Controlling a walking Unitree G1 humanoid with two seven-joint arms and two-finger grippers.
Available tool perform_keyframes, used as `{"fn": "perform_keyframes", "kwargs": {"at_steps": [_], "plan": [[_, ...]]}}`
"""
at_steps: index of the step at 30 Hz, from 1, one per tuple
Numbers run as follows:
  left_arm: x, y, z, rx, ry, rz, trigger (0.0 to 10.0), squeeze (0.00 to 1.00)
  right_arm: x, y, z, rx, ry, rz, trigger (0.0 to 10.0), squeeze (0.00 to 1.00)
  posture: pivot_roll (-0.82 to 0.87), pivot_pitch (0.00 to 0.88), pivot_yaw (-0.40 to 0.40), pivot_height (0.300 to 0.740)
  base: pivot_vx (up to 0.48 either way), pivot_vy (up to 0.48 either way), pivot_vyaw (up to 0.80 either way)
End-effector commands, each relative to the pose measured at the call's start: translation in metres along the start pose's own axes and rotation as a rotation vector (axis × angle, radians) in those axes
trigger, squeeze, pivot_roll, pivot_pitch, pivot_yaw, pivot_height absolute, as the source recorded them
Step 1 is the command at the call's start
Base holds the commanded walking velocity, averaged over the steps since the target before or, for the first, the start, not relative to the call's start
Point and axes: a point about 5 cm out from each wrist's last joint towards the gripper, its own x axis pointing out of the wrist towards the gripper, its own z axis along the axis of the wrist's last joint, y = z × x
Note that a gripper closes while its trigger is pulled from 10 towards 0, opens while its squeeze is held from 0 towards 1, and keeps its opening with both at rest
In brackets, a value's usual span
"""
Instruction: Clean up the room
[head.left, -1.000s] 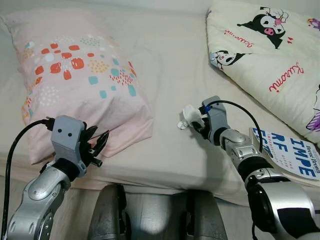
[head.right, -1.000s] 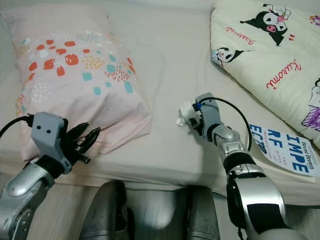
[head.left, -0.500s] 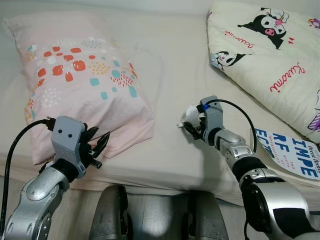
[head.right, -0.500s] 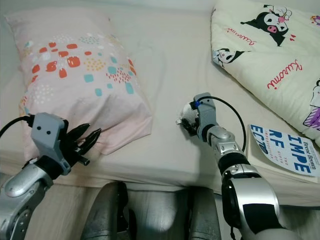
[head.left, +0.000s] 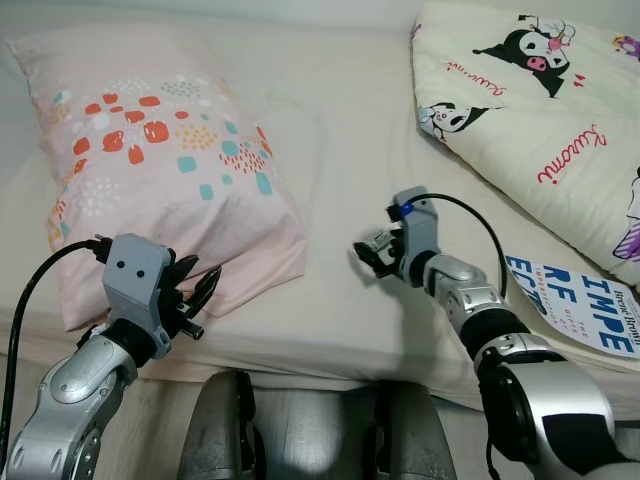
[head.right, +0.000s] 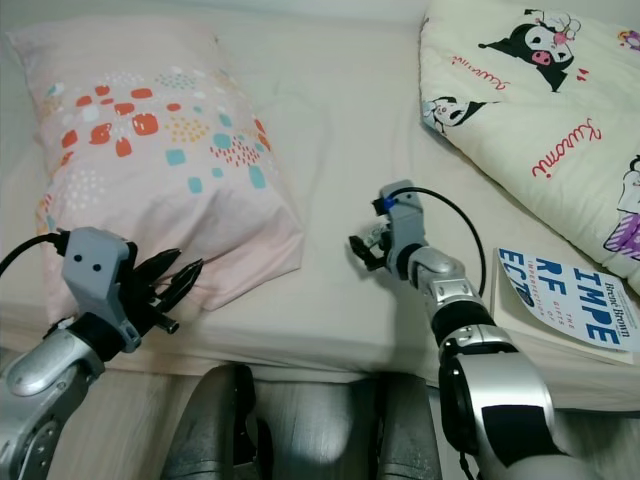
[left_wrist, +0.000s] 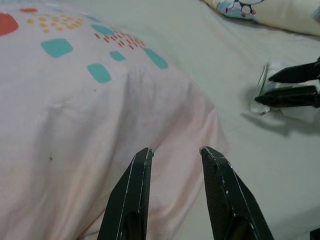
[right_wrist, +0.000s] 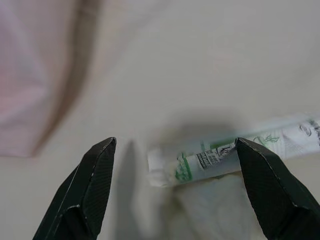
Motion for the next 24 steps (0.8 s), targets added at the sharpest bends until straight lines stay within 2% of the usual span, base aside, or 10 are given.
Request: {"fn": "perform_keyframes", "kwargs": {"at_steps": [1,7,9,11,16,21,22,24], "plan": [[-0.004,-0.002,-0.001,0.006,0.017,-0.031,10.0,0.0,0.002,0.009,-0.006,0.023,0.009,0.039,10.0,1.0,0.24,0.291,0.001,0.592,0.0,0.0,0.0],[-0.003,0.0,0.0,0.011,0.017,-0.04,10.0,0.0,0.002,0.001,-0.001,0.032,-0.019,-0.075,10.0,1.0,0.24,0.292,0.007,0.592,0.0,0.0,0.0],[-0.003,0.0,0.0,0.012,0.019,-0.043,10.0,0.0,0.001,-0.003,-0.001,-0.025,-0.008,-0.105,10.0,1.0,0.24,0.297,0.008,0.592,0.0,0.0,0.0],[-0.003,0.0,0.0,0.012,0.019,-0.043,10.0,0.0,0.001,-0.003,-0.001,-0.025,-0.008,-0.105,10.0,1.0,0.24,0.297,0.008,0.592,0.0,0.0,0.0],[-0.005,-0.001,-0.001,0.013,0.023,-0.048,10.0,0.0,-0.006,-0.017,0.005,-0.144,0.021,-0.129,10.0,1.0,0.24,0.306,0.005,0.592,0.0,0.0,0.0],[-0.005,-0.001,-0.001,0.012,0.026,-0.048,10.0,0.0,-0.009,-0.025,0.007,-0.2,0.042,-0.128,10.0,1.0,0.24,0.316,0.001,0.592,0.0,0.0,0.0],[-0.007,0.0,-0.002,0.013,0.031,-0.045,10.0,0.0,-0.015,-0.033,0.008,-0.274,0.081,-0.108,10.0,1.0,0.24,0.321,-0.002,0.592,0.0,0.0,0.0],[-0.008,0.0,-0.002,0.014,0.032,-0.045,10.0,0.0,-0.016,-0.035,0.009,-0.292,0.09,-0.099,10.0,1.0,0.24,0.321,-0.002,0.592,0.0,0.0,0.0]]}}
